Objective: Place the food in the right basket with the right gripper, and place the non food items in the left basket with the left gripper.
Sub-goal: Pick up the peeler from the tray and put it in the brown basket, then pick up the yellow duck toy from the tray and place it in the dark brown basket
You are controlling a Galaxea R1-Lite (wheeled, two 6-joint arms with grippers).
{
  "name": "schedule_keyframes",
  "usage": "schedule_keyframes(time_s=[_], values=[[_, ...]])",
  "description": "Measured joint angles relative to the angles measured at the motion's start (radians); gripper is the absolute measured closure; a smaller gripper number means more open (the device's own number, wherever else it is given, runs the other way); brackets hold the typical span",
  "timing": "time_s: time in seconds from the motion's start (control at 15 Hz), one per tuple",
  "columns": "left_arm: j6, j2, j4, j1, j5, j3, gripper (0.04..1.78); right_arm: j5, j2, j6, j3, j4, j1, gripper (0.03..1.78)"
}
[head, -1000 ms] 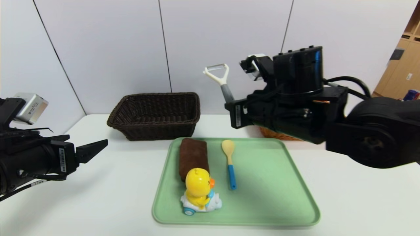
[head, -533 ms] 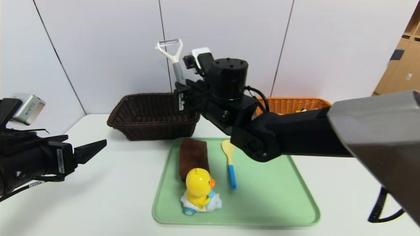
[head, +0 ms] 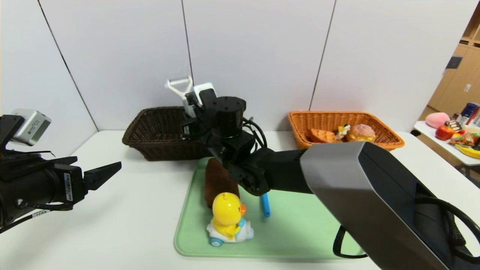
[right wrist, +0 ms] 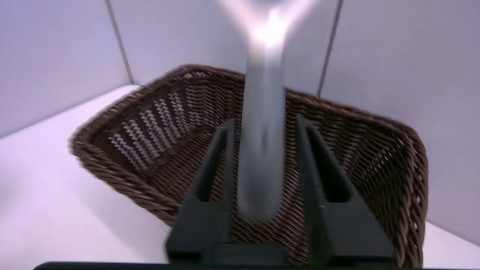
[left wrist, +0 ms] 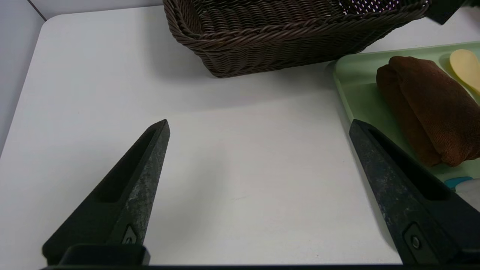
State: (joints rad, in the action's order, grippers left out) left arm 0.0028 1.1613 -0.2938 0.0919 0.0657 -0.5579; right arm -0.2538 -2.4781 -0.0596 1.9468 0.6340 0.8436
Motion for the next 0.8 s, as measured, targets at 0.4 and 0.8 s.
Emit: schedule_keyframes(time_s=[0.4, 0.8], values=[[0.001, 0.000, 0.000, 0.000, 0.003, -0.002, 0.13, -0.028, -0.040, -0.014, 0.006, 0.018, -0.023, 0.61], [-0.001, -0.001, -0.001, 0.009, 0.012, -0.042, 0.13, -0.042, 0.049, -0.056, -0.003, 0.031, -0.075, 0.34]])
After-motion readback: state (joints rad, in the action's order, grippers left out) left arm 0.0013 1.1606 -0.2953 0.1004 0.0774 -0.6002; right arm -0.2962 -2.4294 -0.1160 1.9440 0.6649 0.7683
